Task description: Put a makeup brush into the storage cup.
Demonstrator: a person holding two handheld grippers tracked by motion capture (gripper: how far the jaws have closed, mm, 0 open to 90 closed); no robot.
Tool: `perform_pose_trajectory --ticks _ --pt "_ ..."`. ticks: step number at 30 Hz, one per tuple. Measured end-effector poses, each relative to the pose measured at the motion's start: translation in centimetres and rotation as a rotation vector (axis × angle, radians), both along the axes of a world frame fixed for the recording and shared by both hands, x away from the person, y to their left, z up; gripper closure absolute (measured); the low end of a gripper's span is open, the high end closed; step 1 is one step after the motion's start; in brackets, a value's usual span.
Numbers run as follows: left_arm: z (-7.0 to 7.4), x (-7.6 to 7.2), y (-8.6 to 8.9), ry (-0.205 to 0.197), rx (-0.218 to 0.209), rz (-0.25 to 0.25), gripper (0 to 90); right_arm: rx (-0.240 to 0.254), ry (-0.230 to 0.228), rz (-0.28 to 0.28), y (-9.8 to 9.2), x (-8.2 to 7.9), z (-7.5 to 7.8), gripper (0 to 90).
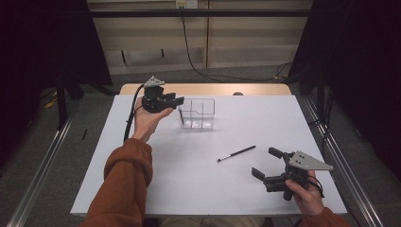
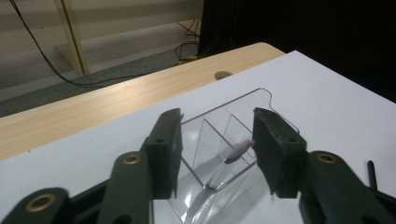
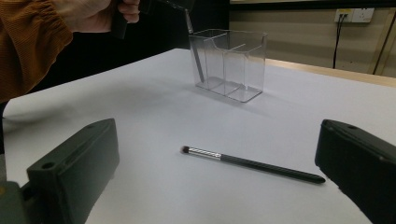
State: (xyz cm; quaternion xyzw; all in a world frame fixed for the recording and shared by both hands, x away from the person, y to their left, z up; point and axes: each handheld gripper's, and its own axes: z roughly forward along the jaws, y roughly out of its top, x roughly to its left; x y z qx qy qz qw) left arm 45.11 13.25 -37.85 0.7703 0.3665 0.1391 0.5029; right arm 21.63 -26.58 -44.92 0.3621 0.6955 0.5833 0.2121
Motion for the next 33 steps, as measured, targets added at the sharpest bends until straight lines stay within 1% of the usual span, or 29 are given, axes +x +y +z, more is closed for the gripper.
perform_pose_trajectory --ticks 4,7,9,11,14,15,16,17,18,21,23,25,26,28,30,31,32,33 --pt "-0.1 0.0 0.0 -0.008 -0.001 0.0 36.4 -0.001 0.0 -0.002 0.0 0.0 0.0 0.0" --pt "0.0 -0.2 0.1 -0.016 -0.009 -0.002 30.7 0.001 -0.002 -0.001 0.0 0.0 0.0 0.0" --pt "0.1 -0.3 0.0 -0.025 -0.018 -0.002 25.0 0.002 -0.001 -0.002 0.0 0.0 0.0 0.0" --pt "0.2 -0.5 -0.1 -0.02 -0.026 -0.003 17.9 0.002 0.0 -0.002 0.0 0.0 0.0 0.0" --pt "0.3 -0.7 -0.1 -0.025 -0.024 -0.003 12.8 0.0 0.0 0.0 0.0 0.0 0.0 0.0" --pt "0.3 -0.8 0.0 -0.021 -0.04 -0.009 10.8 0.001 0.001 -0.001 0.1 0.0 0.0 0.0" --pt "0.4 -1.0 0.1 -0.02 -0.045 -0.017 10.3 0.0 0.0 -0.001 0.1 0.0 0.0 0.0" --pt "0.4 -1.1 0.1 -0.033 -0.046 -0.019 10.1 -0.001 0.001 0.0 0.0 0.0 0.0 0.0" --pt "0.4 -1.3 0.1 -0.04 -0.037 -0.024 8.9 -0.002 0.001 -0.001 0.0 0.1 0.0 0.0" --pt "0.3 -1.5 0.4 -0.047 -0.036 -0.027 5.8 -0.003 0.002 -0.003 0.0 0.1 0.0 0.0" --pt "0.3 -1.8 0.7 -0.053 -0.049 -0.03 5.4 -0.002 0.002 -0.003 0.0 0.1 0.0 0.0" --pt "0.3 -2.1 0.8 -0.067 -0.051 -0.046 5.4 -0.005 0.002 -0.004 0.0 0.1 0.0 0.0" --pt "0.3 -2.4 0.9 -0.084 -0.047 -0.044 5.4 -0.005 0.002 -0.004 0.1 0.1 0.0 0.0" --pt "0.4 -2.7 1.2 -0.089 -0.042 -0.043 5.4 -0.005 0.002 -0.004 0.1 0.1 0.0 0.0" --pt "0.4 -3.0 1.6 -0.092 -0.056 -0.051 4.9 -0.005 0.004 -0.005 0.1 0.1 0.0 0.0" --pt "0.5 -3.2 1.7 -0.095 -0.064 -0.045 4.5 -0.005 0.002 -0.005 0.1 0.2 0.0 0.0" --pt "0.6 -3.4 1.9 -0.103 -0.052 -0.031 4.5 -0.005 0.002 -0.005 0.1 0.2 0.0 0.0" --pt "0.6 -3.5 2.1 -0.108 -0.048 -0.031 4.5 -0.003 0.001 -0.007 0.1 0.1 0.0 0.0"
